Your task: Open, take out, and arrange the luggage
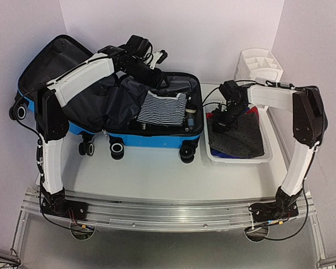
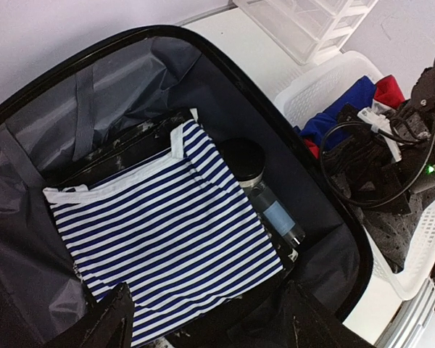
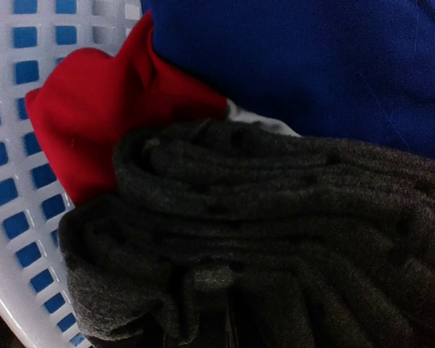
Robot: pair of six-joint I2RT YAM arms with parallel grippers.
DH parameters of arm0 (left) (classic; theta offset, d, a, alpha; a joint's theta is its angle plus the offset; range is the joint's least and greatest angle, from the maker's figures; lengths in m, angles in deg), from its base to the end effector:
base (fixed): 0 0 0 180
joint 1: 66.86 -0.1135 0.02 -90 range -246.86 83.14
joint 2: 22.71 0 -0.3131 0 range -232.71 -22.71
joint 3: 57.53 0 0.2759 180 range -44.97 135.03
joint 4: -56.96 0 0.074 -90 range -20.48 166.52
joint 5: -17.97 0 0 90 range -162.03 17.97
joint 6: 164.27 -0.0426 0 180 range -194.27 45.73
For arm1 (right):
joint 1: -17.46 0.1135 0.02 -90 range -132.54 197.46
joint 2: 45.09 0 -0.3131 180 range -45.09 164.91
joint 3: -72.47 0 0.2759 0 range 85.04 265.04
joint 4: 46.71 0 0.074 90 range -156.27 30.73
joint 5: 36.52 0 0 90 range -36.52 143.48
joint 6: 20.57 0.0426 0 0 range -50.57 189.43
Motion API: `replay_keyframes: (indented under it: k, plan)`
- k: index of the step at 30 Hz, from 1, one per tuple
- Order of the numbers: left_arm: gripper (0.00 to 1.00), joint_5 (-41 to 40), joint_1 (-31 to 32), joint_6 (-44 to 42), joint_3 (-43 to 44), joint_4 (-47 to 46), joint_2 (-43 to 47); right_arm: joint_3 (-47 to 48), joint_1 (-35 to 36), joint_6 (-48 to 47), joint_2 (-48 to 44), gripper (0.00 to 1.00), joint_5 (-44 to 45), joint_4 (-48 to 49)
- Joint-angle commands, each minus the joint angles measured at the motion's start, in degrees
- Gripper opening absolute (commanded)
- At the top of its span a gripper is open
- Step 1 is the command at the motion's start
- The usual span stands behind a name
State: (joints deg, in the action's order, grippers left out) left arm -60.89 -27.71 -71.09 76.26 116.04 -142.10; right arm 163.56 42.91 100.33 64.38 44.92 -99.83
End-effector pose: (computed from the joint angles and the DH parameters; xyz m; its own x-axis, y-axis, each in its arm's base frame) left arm 0.4006 -0.3367 0.3735 -0.5847 0.4059 -0.7024 0.6946 0.6977 -0.1751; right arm 0.3793 0.1875 0.2116 -0.9749 0.0984 -0.1998 0.0385 0.9580 0.2841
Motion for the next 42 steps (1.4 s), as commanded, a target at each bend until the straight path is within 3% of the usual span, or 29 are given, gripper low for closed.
replay_keyframes:
  k: [1, 6, 11, 15, 21, 28, 36, 42]
  plan:
    - [0.71, 1.2, -3.3, 1.5, -3.0, -0.1, 3.5, 3.2, 1.5, -4.0, 0.3, 0.17, 1.2, -4.9]
    - [0.73, 5.6, -8.0, 9.3, -6.5, -0.6, 1.9, 18.4, 1.5, -3.2, 0.2, 0.30, 7.3, -11.8]
    - [0.77, 9.1, -10.9, 12.4, -12.2, -2.6, 0.8, 28.5, 4.4, 2.0, 2.1, 0.45, 12.5, -11.8]
    - [0.78, 10.2, -11.1, 12.7, -14.5, -3.2, -0.9, 36.2, 8.6, 4.0, 9.4, 0.52, 9.8, -10.3]
    - [0.69, 11.6, -12.2, 15.2, -14.9, -5.9, -4.2, 43.3, 9.9, 8.6, 18.8, 0.41, 8.5, -9.8]
    - [0.56, 11.6, -12.2, 16.7, -16.5, -8.4, -7.5, 45.8, 9.9, 9.3, 25.2, 0.45, 8.5, -8.6]
    - [0.41, 12.2, -12.2, 17.2, -16.3, -9.6, -9.3, 48.2, 9.9, 8.8, 29.3, 0.21, 7.8, -7.2]
    - [0.41, 13.5, -12.2, 17.0, -15.7, -8.8, -11.0, 48.5, 9.9, 8.1, 29.9, 0.16, 6.2, -5.7]
